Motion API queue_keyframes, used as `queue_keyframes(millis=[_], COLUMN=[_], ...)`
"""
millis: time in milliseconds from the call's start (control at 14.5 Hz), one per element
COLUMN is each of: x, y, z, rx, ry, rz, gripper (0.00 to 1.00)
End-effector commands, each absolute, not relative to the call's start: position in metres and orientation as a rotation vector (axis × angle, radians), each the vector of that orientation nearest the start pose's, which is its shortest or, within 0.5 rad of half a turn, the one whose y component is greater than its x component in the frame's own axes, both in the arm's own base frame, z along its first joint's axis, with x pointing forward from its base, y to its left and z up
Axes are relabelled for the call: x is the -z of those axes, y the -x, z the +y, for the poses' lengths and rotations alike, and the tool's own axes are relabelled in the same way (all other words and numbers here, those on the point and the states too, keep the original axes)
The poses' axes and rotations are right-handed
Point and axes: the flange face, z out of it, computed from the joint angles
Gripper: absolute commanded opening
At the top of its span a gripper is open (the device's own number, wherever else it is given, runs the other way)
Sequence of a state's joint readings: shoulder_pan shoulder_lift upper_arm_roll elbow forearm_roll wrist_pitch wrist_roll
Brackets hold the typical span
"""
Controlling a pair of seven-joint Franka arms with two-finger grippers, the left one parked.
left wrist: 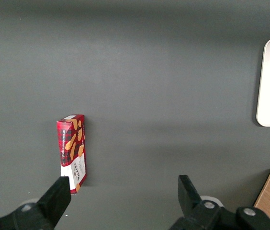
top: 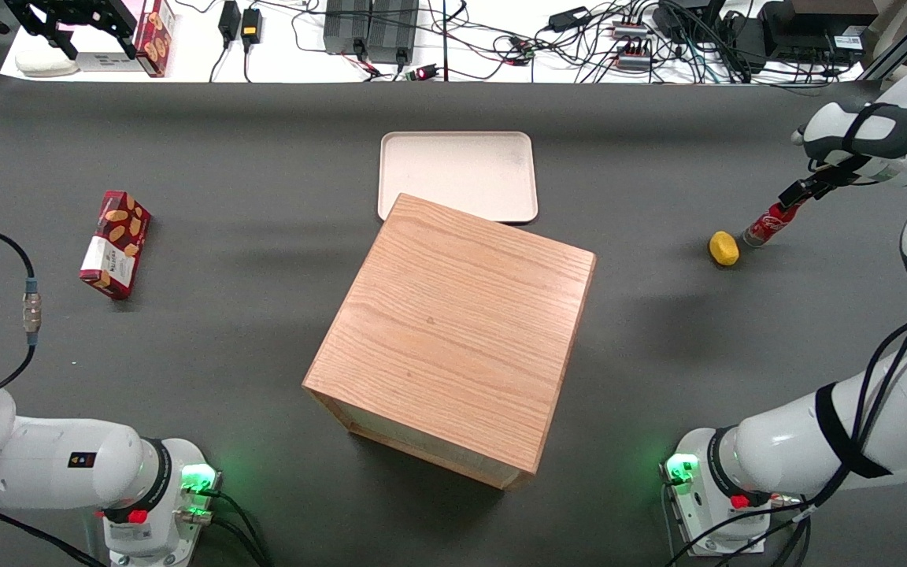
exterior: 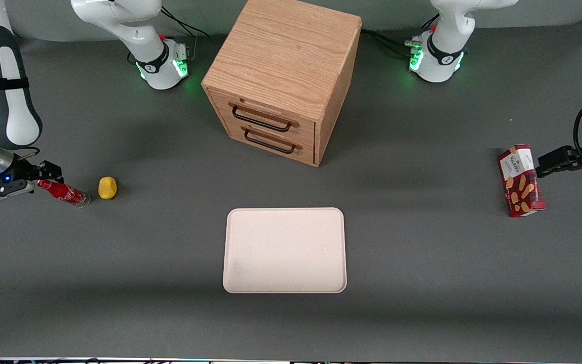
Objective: Place coke bottle on tray
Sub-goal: 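Close the right gripper around the bottle's cap end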
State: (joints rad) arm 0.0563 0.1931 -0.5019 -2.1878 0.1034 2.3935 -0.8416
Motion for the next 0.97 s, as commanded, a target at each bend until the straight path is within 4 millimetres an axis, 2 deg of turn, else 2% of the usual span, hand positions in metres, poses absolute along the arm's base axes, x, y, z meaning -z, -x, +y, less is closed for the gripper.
queue_keyframes(millis=[0, 69, 345, 552, 621, 897], x=[-0.3117, -0.3115, -0.3117, -0.3128, -0.3128, -0.314], y=[-0.5003, -0.5002, -0.5002, -0.5008, -0.5012, -0.5023], z=[-0.2378, -0.2377, -0.2376, -0.2369, -0.2361, -0.2356], rx=[0.049, 0.047, 0.043, 0.044, 0.044, 0.046], ry=[3.124, 3.121, 3.116, 3.115, 3.114, 3.115], rz=[-0.55, -0.561, -0.58, -0.58, -0.583, -0.583], gripper=[0.82, 0.75, 0.3, 0.05, 0.0, 0.0])
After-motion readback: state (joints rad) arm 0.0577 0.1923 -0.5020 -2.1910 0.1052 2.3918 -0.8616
